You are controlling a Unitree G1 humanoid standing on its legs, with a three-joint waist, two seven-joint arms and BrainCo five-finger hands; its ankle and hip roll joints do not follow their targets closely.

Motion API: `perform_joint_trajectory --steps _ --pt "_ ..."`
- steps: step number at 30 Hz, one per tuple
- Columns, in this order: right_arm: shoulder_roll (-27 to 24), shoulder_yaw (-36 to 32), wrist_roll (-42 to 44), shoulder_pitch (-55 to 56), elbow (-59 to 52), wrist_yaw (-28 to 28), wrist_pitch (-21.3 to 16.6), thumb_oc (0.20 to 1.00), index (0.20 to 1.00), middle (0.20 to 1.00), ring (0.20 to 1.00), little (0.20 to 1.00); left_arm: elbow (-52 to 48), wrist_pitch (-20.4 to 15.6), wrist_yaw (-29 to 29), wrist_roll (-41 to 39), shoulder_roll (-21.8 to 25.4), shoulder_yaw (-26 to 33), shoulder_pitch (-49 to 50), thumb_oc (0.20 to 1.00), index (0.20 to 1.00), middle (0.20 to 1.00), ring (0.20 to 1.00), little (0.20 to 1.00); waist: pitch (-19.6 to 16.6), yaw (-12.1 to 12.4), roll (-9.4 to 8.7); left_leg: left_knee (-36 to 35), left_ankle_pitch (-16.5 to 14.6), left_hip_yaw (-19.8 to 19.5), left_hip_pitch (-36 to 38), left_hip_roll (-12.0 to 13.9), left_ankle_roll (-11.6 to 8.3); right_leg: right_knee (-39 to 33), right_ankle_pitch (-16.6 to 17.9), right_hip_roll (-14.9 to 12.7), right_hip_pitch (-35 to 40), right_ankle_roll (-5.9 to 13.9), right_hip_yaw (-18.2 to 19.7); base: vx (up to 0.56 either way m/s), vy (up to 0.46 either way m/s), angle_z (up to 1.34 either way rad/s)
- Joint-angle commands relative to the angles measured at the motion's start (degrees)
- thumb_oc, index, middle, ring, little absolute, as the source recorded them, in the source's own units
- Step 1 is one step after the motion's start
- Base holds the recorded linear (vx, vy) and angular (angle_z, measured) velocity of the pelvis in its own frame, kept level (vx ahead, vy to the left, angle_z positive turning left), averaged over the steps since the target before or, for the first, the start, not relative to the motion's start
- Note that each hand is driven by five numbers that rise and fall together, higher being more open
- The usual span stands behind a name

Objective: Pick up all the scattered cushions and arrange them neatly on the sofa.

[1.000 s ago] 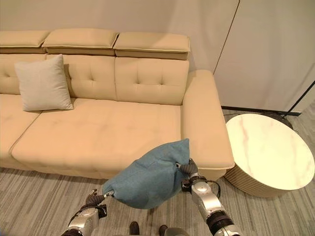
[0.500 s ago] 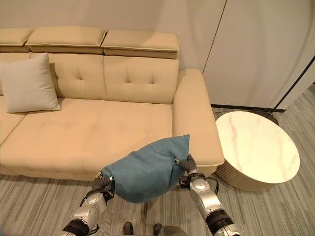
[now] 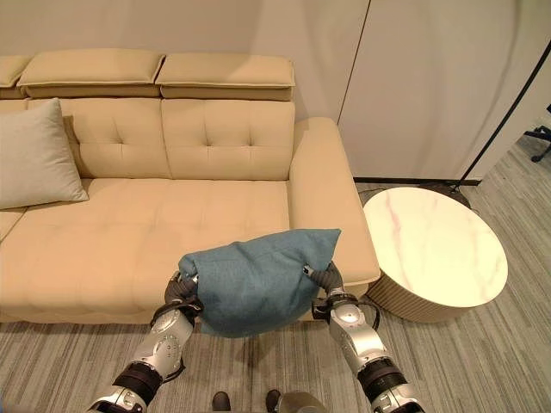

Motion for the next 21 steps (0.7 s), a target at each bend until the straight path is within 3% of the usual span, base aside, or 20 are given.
perform_joint_trajectory --steps 1,13,21 --pt "3.63 1.47 1.79 -7.21 -9.86 2.98 -10.38 0.2 0.2 0.2 0.2 0.2 -3.45 -3.59 -5.56 -1.26 -3.43 -2.77 -7.48 0.2 0.2 0.2 0.2 0.2 -1.98 -2.17 -1.65 0.14 -6.9 2.04 6.25 0.5 -3.42 -19.27 9.24 -4.1 9.91 5.31 -2.42 0.0 0.0 0.0" --pt "2.92 -0.43 1.22 -7.36 -10.16 4.16 -10.21 0.2 0.2 0.2 0.2 0.2 -9.35 -3.62 -7.23 0.76 0.0 0.45 -2.28 0.2 0.2 0.2 0.2 0.2 -2.84 -0.37 -0.83 0.14 -6.49 1.25 6.6 -0.1 -3.28 -19.27 9.45 -4.82 10.85 5.31 -3.98 -0.01 0.001 -0.01" --pt "2.13 -1.31 1.45 -7.46 -9.79 4.99 -9.17 0.2 0.2 0.2 0.2 0.2 -20.73 -2.35 -6.8 7.59 5.68 3.93 3.73 0.2 0.2 0.2 0.2 0.2 -2.05 3.5 -1.42 1.85 -7.11 -1.06 5.6 -1.61 -2.54 -19.27 10.0 -6.55 11.71 5.65 -5.65 -0.02 0.059 0.09"
